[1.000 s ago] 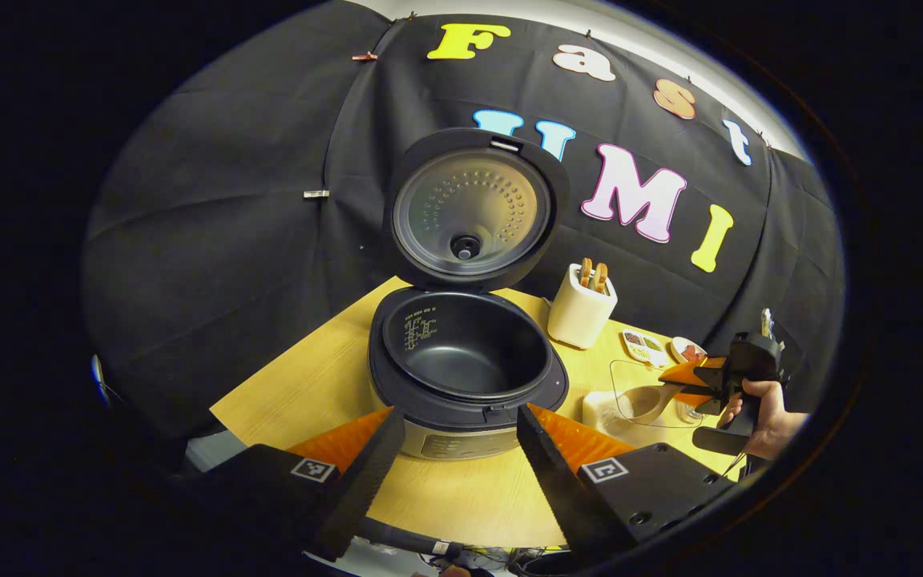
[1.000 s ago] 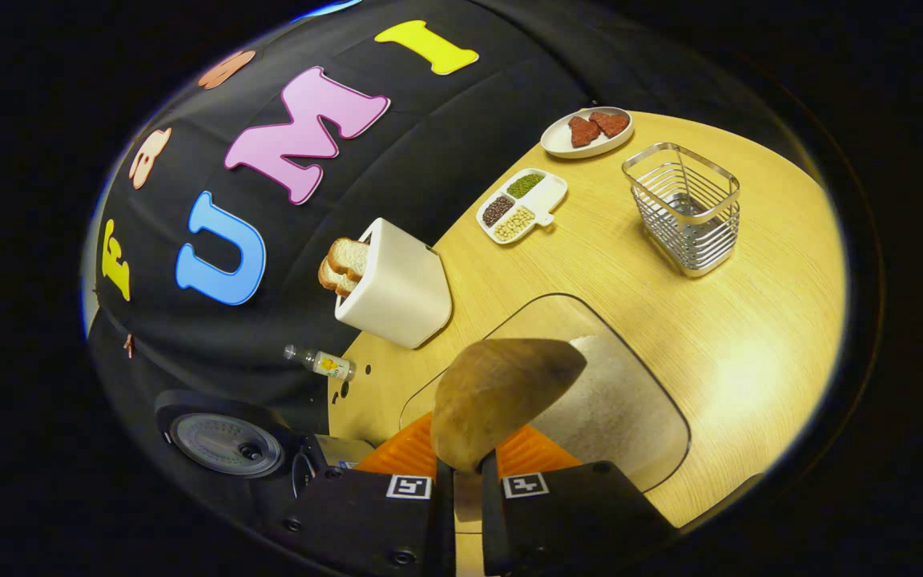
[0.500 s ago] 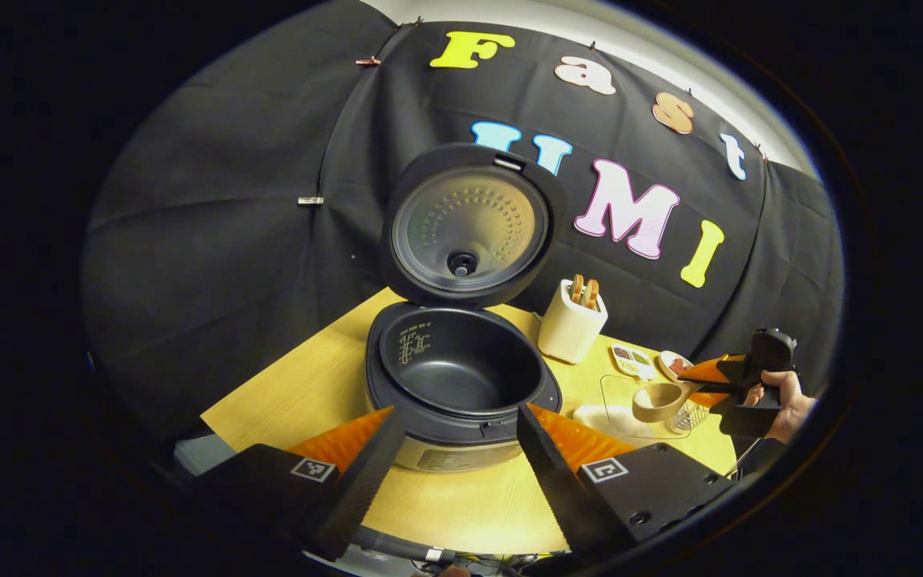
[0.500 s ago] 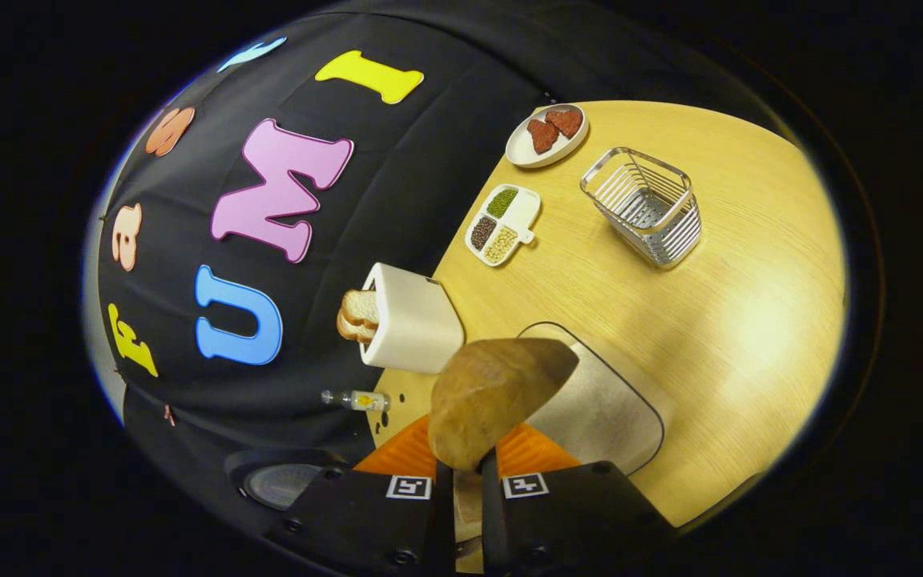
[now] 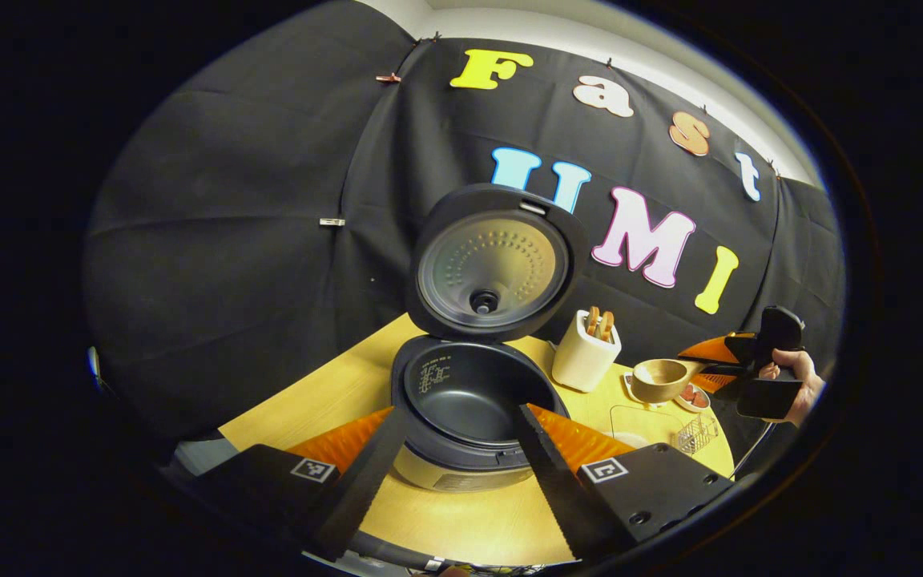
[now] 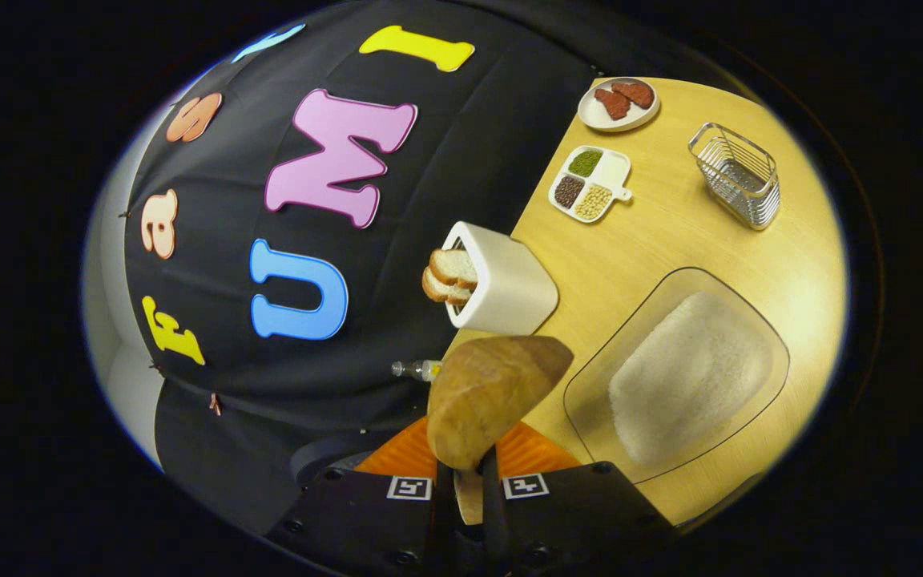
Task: Close the left gripper, press the button to open the rice cooker; take a wooden spoon from the chopstick holder with the right hand, scoop a spoonful of rice and pour it into the rice cooker, then put the wooden spoon back into the chopstick holder.
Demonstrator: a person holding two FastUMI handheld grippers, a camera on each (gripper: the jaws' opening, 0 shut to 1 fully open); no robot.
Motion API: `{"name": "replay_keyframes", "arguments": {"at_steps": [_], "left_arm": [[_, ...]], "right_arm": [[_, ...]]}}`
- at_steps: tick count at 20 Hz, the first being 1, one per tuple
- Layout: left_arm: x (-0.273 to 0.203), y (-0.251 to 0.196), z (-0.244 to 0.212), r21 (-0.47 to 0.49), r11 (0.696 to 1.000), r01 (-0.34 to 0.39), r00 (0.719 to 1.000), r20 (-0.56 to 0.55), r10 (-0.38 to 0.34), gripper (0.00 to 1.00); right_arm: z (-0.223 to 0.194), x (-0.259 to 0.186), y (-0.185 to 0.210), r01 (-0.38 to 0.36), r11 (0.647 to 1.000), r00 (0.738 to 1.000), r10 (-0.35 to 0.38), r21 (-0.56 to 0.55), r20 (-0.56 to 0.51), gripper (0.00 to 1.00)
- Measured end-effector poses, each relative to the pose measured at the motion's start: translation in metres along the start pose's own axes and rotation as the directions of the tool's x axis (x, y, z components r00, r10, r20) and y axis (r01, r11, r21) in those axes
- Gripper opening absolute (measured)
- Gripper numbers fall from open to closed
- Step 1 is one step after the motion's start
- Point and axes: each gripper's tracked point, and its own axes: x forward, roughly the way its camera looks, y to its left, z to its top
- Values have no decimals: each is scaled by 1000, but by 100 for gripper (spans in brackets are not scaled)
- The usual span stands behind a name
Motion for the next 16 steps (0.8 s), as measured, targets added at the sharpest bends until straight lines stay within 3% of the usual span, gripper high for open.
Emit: {"name": "replay_keyframes", "arguments": {"at_steps": [7,10,12,16], "left_arm": [[-6,34,10,25,998,-50,999,18,50,95],[-6,44,8,47,997,-63,998,19,63,95],[-6,49,6,36,997,-66,998,14,65,95],[-9,57,6,-3,998,-64,998,10,64,96]], "right_arm": [[-75,35,47,-51,995,993,41,-87,-108,18],[-102,50,67,-73,980,992,52,-186,-117,18],[-116,59,78,-93,950,992,63,-299,-110,18],[-140,74,94,-134,853,990,96,-505,-100,18]]}}
